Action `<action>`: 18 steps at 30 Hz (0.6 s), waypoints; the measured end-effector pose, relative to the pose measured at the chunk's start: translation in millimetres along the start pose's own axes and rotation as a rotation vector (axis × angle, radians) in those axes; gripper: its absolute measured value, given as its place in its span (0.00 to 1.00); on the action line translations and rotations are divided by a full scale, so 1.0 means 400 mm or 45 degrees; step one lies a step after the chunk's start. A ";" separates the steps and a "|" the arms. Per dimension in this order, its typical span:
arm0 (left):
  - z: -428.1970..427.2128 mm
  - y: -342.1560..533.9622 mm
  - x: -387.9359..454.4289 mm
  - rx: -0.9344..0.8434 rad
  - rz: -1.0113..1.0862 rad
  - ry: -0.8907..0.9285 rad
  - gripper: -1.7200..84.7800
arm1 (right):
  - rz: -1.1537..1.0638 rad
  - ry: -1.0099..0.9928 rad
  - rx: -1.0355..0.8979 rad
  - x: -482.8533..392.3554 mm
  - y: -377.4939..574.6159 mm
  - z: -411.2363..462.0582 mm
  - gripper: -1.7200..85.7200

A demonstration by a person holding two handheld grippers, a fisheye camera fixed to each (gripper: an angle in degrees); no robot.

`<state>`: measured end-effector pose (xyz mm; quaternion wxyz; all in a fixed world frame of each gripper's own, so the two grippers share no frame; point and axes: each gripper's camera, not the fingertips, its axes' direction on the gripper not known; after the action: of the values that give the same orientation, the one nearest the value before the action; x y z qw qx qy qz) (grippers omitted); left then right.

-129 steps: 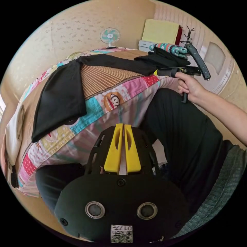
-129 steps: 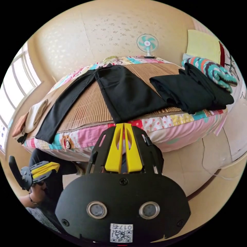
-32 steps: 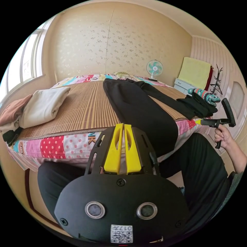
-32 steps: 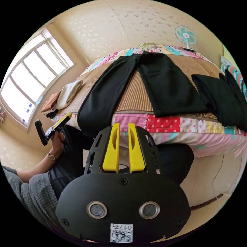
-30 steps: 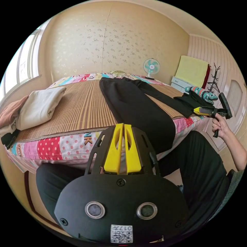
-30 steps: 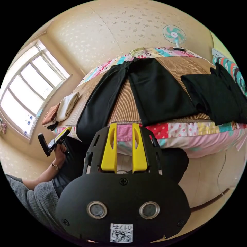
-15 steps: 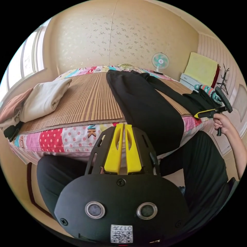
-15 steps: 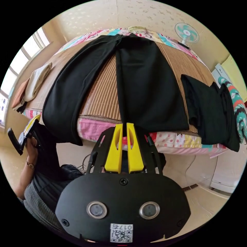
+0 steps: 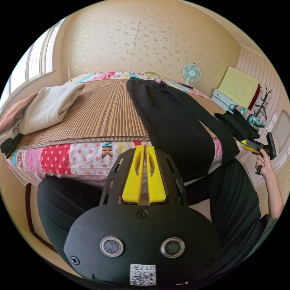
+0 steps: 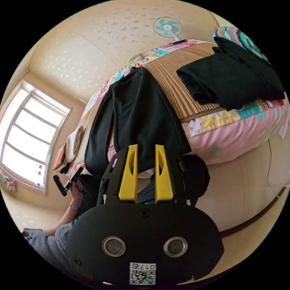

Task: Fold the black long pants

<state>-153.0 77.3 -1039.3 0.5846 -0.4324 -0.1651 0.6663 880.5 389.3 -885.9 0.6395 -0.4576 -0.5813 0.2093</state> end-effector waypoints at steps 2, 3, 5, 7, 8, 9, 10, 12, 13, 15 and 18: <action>0.004 -0.006 -0.001 -0.004 -0.008 0.004 0.01 | 0.058 0.087 0.009 0.054 -0.024 0.007 0.15; 0.005 -0.007 -0.001 -0.006 -0.009 0.005 0.01 | 0.075 0.153 -0.025 0.077 -0.032 0.028 0.15; 0.005 -0.012 -0.002 -0.006 -0.014 0.008 0.01 | 0.061 0.198 -0.083 0.093 -0.030 0.071 0.15; 0.003 -0.016 -0.005 -0.003 -0.018 0.013 0.01 | -0.007 0.188 -0.127 0.089 -0.021 0.112 0.15; 0.003 -0.018 -0.007 -0.004 -0.021 0.016 0.01 | -0.040 0.220 -0.109 0.082 -0.015 0.116 0.13; 0.003 -0.020 -0.008 -0.005 -0.023 0.018 0.01 | -0.048 0.220 -0.102 0.076 -0.015 0.106 0.11; 0.003 -0.022 -0.012 -0.008 -0.027 0.023 0.01 | -0.022 0.230 -0.096 0.074 -0.019 0.094 0.10; 0.002 -0.027 -0.018 -0.010 -0.037 0.035 0.01 | 0.062 0.226 0.073 0.032 -0.030 -0.009 0.07; 0.000 -0.030 -0.024 -0.008 -0.047 0.048 0.01 | 0.063 0.214 0.161 0.008 -0.032 -0.049 0.07; -0.005 -0.035 -0.032 -0.001 -0.063 0.068 0.01 | -0.034 0.147 0.486 -0.152 -0.054 -0.201 0.06; -0.011 -0.044 -0.043 0.007 -0.076 0.096 0.01 | -0.389 0.055 0.661 -0.480 -0.089 -0.275 0.05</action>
<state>-139.1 65.0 -1022.4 0.6112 -0.4505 -0.1541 0.6323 928.6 180.6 -951.7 0.7713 -0.1903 -0.5568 0.2426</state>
